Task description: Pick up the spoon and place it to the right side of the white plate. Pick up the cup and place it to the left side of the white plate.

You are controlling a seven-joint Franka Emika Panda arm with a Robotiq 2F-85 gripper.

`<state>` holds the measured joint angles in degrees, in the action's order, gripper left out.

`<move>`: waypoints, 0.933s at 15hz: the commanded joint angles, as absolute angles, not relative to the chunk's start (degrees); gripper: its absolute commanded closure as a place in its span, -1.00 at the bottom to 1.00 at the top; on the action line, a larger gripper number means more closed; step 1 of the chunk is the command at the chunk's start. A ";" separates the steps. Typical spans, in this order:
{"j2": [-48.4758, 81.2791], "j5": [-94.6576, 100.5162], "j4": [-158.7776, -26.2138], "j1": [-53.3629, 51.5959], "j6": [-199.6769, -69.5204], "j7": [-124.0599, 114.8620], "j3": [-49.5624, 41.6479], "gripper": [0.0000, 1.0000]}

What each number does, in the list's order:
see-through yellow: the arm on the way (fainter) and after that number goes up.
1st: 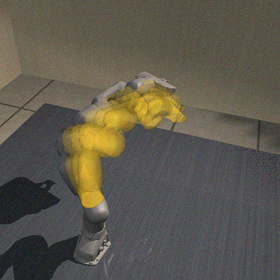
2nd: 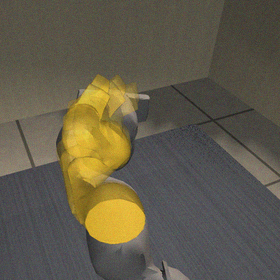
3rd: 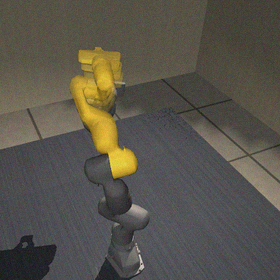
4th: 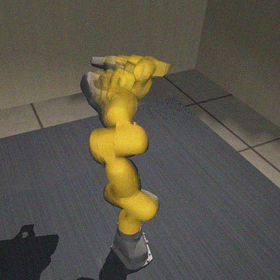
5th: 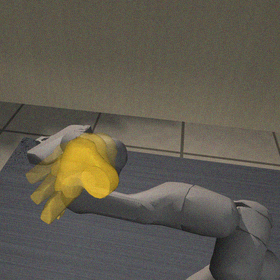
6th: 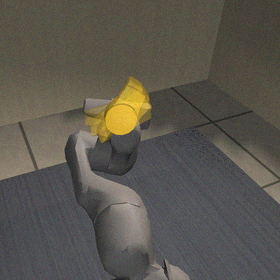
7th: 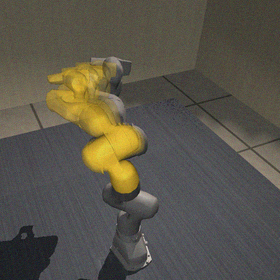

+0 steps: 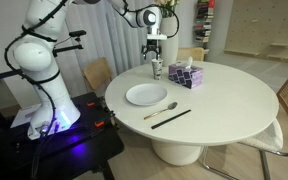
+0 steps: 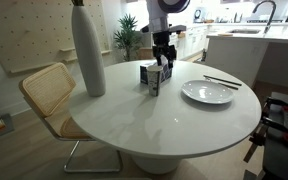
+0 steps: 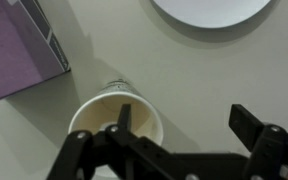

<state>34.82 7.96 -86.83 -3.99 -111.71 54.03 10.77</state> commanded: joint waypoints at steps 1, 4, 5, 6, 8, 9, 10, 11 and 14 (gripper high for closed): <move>37.35 7.84 -83.62 -4.19 -110.34 56.60 10.48 -1.00; 38.96 8.13 -82.53 -4.68 -110.13 57.16 10.52 -1.00; 39.57 8.14 -81.90 -4.91 -109.92 57.40 10.57 -1.00; 40.14 8.12 -81.30 -5.12 -109.74 57.38 10.61 -1.00; 41.25 8.05 -80.09 -5.50 -109.64 57.11 10.69 -0.87; 41.75 7.95 -79.44 -5.65 -109.58 56.98 10.70 -0.47; 42.12 7.87 -78.93 -5.77 -109.56 56.93 10.73 -0.35; 42.26 7.76 -78.54 -5.77 -109.56 56.89 10.76 -0.17; 42.58 7.76 -77.74 -5.73 -109.72 56.88 10.72 0.29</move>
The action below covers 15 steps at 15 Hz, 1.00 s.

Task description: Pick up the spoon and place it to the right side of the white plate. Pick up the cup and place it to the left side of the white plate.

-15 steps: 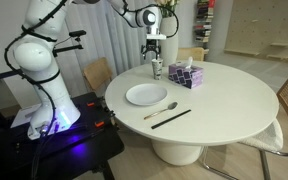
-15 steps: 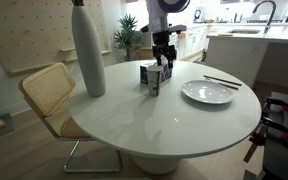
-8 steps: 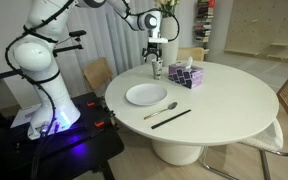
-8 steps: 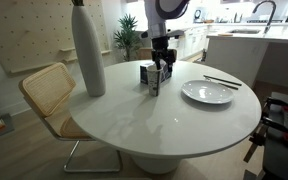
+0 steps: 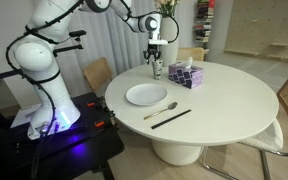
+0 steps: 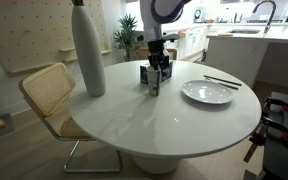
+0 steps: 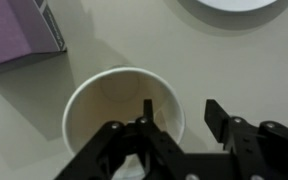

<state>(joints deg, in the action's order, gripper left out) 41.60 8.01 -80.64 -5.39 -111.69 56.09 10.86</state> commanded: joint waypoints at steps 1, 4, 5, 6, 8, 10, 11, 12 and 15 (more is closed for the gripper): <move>42.66 7.75 -77.56 -5.73 -109.75 56.78 10.69 0.46; 42.50 7.84 -77.51 -5.64 -109.88 56.82 10.57 0.90; 42.41 7.87 -77.59 -5.60 -109.98 56.84 10.52 0.99; 42.35 8.01 -77.60 -5.62 -110.04 56.82 10.42 1.00; 42.21 8.08 -77.21 -5.54 -110.16 56.75 10.29 0.97; 41.95 8.19 -77.36 -5.59 -110.56 55.86 9.99 1.00; 41.59 8.45 -77.77 -5.83 -110.70 54.77 9.62 0.98; 41.21 8.80 -78.20 -6.13 -111.14 53.54 9.23 0.98; 39.47 10.06 -81.00 -7.39 -114.37 47.52 8.19 0.98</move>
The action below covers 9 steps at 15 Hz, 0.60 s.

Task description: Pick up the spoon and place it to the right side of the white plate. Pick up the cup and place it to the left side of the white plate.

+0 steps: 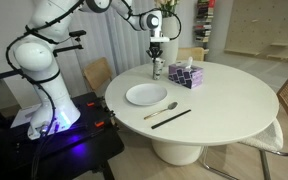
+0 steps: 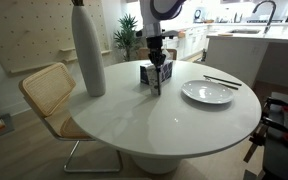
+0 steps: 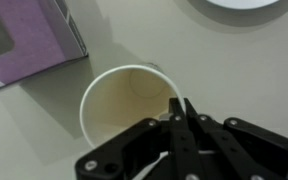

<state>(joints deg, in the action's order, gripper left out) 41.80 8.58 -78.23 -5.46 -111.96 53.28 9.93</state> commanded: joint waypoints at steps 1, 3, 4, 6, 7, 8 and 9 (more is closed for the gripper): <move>38.91 10.80 -82.39 -8.14 -116.71 44.40 7.67 0.98; 37.73 12.72 -86.06 -10.30 -121.88 36.01 6.88 0.98; 36.48 13.45 -89.35 -11.92 -125.45 30.95 6.54 0.98; 34.19 13.82 -94.15 -16.45 -130.06 22.56 3.42 0.98; 32.57 14.49 -96.85 -18.70 -131.78 18.04 2.24 0.98; 30.46 15.09 -100.00 -21.63 -133.28 13.59 0.35 0.98; 29.08 16.16 -102.33 -24.03 -134.28 9.18 -0.96 0.98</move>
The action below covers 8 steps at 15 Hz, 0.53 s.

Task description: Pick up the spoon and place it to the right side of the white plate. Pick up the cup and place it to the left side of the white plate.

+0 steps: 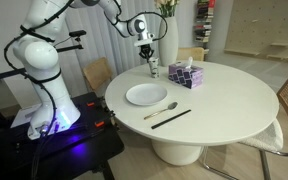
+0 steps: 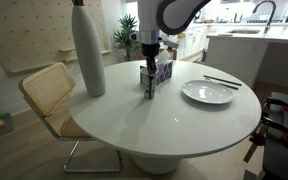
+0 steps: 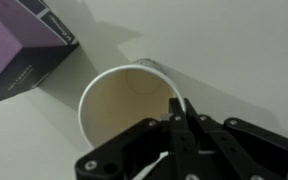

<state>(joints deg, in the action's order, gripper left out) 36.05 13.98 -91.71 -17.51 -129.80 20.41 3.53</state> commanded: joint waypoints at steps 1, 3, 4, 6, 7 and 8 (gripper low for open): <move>26.85 17.31 -105.60 -26.40 -135.23 4.69 -2.13 0.98; 22.27 20.58 -111.47 -29.78 -135.58 -4.17 -2.69 0.98; 19.96 22.30 -114.32 -31.41 -135.80 -8.47 -3.32 0.98; 14.43 27.94 -119.77 -30.31 -134.67 -17.23 -0.04 0.98; 11.56 29.94 -122.76 -30.03 -134.39 -20.77 0.99 0.98; 9.29 31.26 -124.90 -29.56 -133.74 -23.41 2.19 0.98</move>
<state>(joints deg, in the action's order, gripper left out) 19.27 26.99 -114.76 -30.49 -133.85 -15.55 0.02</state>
